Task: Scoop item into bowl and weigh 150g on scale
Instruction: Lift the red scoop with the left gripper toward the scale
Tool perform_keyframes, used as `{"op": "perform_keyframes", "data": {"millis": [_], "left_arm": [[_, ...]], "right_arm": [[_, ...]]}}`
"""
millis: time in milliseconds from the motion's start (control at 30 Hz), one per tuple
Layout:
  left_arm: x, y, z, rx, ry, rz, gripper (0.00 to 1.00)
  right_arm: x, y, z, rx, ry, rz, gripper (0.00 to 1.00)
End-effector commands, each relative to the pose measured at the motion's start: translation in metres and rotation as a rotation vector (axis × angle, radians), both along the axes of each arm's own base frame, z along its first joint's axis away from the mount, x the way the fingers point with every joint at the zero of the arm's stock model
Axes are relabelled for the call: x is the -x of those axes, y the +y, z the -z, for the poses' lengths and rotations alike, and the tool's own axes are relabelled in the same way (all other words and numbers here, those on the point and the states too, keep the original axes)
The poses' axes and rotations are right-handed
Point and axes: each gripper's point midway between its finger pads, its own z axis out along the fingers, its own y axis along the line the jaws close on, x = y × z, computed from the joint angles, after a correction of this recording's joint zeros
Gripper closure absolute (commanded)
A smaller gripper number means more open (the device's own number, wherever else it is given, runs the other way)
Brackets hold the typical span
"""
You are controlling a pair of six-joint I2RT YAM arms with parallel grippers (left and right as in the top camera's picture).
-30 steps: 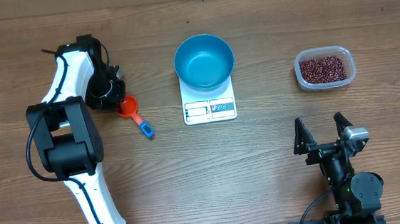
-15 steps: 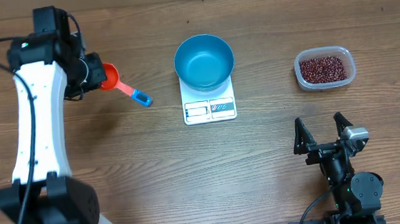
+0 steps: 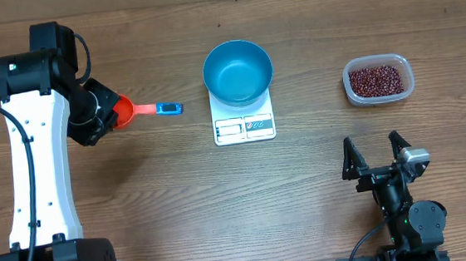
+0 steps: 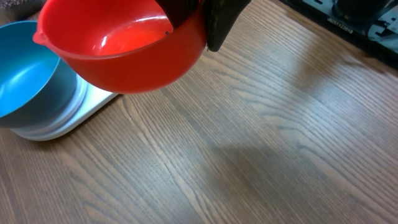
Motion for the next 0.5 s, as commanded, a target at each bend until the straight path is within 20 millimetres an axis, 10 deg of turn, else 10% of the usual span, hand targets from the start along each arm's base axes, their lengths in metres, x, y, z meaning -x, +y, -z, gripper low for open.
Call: {"op": "perform_keyframes", "data": {"millis": [0, 467], "left_arm": [[0.0, -0.005, -0.005, 0.006, -0.01, -0.013, 0.96], [0.002, -0.051, -0.004, -0.039, -0.008, 0.153, 0.96]], "right_arm": [[0.0, 0.002, 0.003, -0.005, 0.001, -0.007, 0.0], [0.0, 0.002, 0.003, -0.005, 0.001, -0.007, 0.0]]}}
